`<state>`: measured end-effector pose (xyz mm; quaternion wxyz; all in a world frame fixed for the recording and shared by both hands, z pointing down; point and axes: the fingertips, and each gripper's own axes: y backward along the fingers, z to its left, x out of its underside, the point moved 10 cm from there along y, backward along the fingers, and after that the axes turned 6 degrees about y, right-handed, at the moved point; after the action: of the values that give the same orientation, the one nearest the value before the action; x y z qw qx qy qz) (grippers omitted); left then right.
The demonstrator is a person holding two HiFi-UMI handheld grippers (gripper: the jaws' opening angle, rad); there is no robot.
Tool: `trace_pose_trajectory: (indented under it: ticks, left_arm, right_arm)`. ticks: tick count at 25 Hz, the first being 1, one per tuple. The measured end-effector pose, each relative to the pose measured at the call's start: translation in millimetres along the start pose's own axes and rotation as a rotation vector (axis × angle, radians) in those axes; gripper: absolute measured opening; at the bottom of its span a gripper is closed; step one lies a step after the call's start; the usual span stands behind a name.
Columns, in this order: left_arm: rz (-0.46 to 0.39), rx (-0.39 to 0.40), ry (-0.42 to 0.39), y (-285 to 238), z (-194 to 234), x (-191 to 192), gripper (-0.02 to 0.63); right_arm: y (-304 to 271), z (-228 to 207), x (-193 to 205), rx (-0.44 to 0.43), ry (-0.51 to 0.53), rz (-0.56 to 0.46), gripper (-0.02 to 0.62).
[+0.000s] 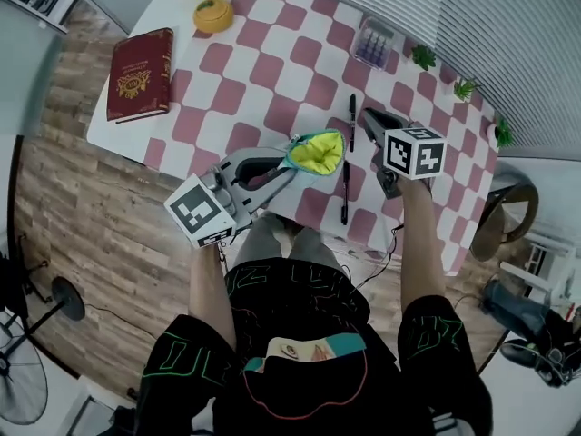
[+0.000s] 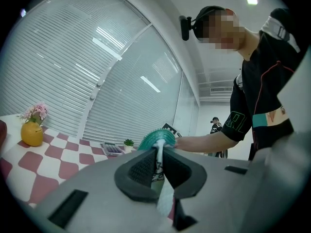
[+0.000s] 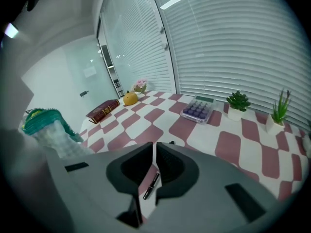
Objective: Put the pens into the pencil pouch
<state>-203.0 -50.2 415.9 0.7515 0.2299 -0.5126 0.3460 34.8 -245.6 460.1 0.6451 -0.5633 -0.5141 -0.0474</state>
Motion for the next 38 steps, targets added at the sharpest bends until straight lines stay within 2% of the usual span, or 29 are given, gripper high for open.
trace_pose_trajectory:
  ticks: [6, 9, 15, 21, 28, 31, 35, 38]
  left_arm:
    - [-0.029, 0.004, 0.003, 8.6, 11.2, 2.8, 0.023]
    - [0.001, 0.005, -0.010, 10.6, 13.2, 6.3, 0.023]
    - [0.037, 0.017, -0.013, 10.9, 16.8, 9.9, 0.023]
    - [0.060, 0.036, -0.006, 8.4, 19.6, 10.4, 0.023]
    - [0.058, 0.053, -0.009, 6.0, 23.1, 10.6, 0.023]
    - [0.068, 0.048, -0.022, 4.8, 26.2, 8.3, 0.023]
    - [0.087, 0.046, -0.040, 1.4, 25.5, 6.4, 0.023]
    - [0.072, 0.044, -0.053, -0.7, 28.1, 2.9, 0.023]
  right_arm:
    - [-29.2, -9.4, -6.2, 0.072, -0.042, 0.096, 0.026]
    - [-41.4, -15.8, -6.1, 0.096, -0.040, 0.147, 0.029]
    - [-65.3, -24.5, -7.1, 0.101, -0.024, 0.255, 0.096]
    - [-79.0, -30.7, -8.6, 0.084, -0.053, 0.313, 0.121]
    - [-86.5, -31.0, -9.5, 0.081, -0.092, 0.353, 0.120]
    - [-90.5, -33.0, -13.6, 0.097, -0.124, 0.364, 0.080]
    - [-89.0, -31.9, -12.7, 0.103, -0.164, 0.331, 0.049]
    - [-79.0, -28.9, -12.0, 0.087, -0.197, 0.257, 0.048]
